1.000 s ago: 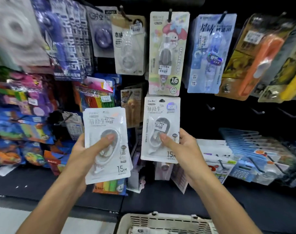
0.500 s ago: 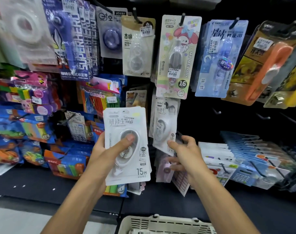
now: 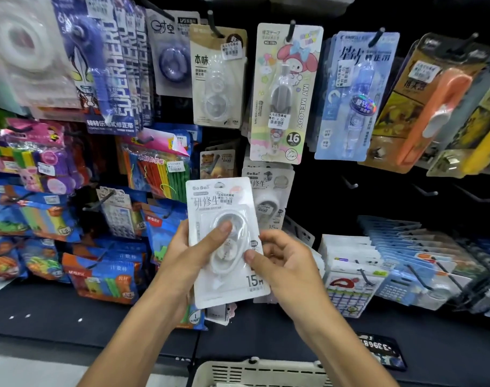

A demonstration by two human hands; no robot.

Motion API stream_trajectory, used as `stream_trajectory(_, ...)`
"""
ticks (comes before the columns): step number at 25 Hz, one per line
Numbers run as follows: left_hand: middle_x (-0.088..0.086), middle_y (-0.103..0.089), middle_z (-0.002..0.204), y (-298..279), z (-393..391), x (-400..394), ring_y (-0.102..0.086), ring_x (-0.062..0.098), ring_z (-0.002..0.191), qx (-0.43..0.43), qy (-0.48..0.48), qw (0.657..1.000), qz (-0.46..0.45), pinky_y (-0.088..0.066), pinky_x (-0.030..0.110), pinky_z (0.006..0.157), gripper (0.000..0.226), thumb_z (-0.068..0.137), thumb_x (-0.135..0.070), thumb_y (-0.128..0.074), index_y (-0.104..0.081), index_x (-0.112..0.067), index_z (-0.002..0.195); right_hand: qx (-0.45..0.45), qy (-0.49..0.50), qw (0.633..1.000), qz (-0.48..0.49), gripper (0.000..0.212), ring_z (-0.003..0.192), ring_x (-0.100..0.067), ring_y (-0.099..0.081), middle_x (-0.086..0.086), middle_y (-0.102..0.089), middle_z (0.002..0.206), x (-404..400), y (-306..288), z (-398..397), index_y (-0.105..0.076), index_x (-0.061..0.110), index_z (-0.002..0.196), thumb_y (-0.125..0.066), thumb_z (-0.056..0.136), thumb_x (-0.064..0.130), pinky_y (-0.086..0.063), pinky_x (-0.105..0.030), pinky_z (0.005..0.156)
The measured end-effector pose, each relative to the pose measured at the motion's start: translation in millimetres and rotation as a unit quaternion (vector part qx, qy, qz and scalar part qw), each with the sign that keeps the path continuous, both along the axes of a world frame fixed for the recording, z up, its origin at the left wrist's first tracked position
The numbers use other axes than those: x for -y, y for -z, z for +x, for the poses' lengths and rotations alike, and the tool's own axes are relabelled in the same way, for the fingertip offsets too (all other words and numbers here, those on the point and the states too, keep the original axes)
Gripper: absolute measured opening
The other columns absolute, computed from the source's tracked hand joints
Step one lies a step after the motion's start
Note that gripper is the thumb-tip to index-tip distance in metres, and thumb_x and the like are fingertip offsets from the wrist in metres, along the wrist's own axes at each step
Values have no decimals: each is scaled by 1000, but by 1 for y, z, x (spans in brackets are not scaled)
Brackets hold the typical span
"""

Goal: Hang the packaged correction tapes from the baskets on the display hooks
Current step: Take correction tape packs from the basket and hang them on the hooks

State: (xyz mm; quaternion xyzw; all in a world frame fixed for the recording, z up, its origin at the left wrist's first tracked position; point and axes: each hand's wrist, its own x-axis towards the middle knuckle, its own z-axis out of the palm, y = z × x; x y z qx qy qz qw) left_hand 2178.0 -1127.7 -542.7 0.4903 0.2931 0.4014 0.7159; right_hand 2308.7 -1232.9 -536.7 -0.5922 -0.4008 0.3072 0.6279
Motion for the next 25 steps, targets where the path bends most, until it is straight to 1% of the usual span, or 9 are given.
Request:
stream_trajectory(3, 2, -79, 113, 1, -5, -3, -77, 24, 100, 5, 11, 1000, -5, -65, 39, 76, 71, 63, -39, -92, -65, -26, 127, -79, 26, 997, 1, 13, 90, -30, -75, -8, -78, 92, 3, 2, 8, -68, 19, 101, -65, 96, 8, -59, -49, 85)
stream_trajectory(5, 2, -79, 112, 0, -8, -6, -77, 24, 100, 2, -18, 1000, 0, -62, 43, 84, 61, 66, -35, -83, -66, -25, 124, -82, 38, 996, 1, 11, 79, -27, -75, -6, -78, 92, 7, 1, 13, -64, 25, 101, -61, 99, 14, -61, -44, 70)
stream_trajectory(7, 2, -80, 109, -2, -12, -10, -78, 23, 94, 15, -52, 998, 11, -63, 41, 76, 54, 70, -32, -80, -67, -24, 121, -40, 70, 997, -2, 11, 66, -26, -71, -4, -77, 87, 11, -3, 19, -61, 30, 100, -59, 100, 19, -55, -37, 51)
stream_trajectory(10, 1, -80, 106, -6, -19, -16, -79, 20, 87, 42, -97, 994, 40, -62, 32, 59, 54, 71, -29, -78, -67, -21, 123, 35, 125, 991, -20, 12, 58, -18, -65, -2, -75, 79, 13, -9, 27, -58, 34, 100, -59, 99, 22, -49, -33, 48)
stream_trajectory(16, 2, -78, 113, -10, -25, -16, -78, 21, 94, 62, -111, 989, 79, -63, 31, 66, 57, 74, -30, -76, -64, -18, 128, 80, 176, 981, -3, 20, 72, -15, -71, 6, -76, 88, 17, -7, 17, -53, 45, 105, -58, 95, 28, -53, -36, 61)
stream_trajectory(19, 1, -79, 111, -9, -21, -11, -78, 20, 93, 50, -95, 990, 93, -63, 30, 68, 56, 70, -31, -78, -65, -20, 123, 97, 187, 976, -60, 29, 79, -23, -69, 9, -67, 100, -1, -5, 22, -43, 43, 116, -58, 97, 27, -57, -49, 73)
stream_trajectory(22, 1, -79, 110, -8, -16, -7, -78, 22, 95, 39, -94, 990, 98, -62, 35, 75, 56, 63, -37, -82, -67, -24, 115, 141, 189, 960, -151, 48, 89, -15, -62, 19, -56, 116, -3, 1, 27, -36, 36, 136, -60, 97, 22, -52, -41, 86)
stream_trajectory(24, 0, -80, 108, -8, -11, -5, -78, 22, 95, 34, -93, 991, 92, -61, 40, 79, 58, 60, -40, -84, -68, -25, 113, 167, 160, 968, -96, 46, 99, -7, -58, 18, -57, 127, 7, 6, 20, -40, 43, 132, -64, 93, 35, -49, -37, 90)
stream_trajectory(25, -1, -80, 107, -7, -8, -5, -78, 22, 94, 24, -90, 991, 93, -62, 41, 79, 60, 58, -41, -85, -67, -25, 113, 129, 113, 984, -42, 42, 100, -6, -61, 18, -62, 121, 12, 6, 11, -44, 48, 124, -66, 89, 44, -51, -35, 88)
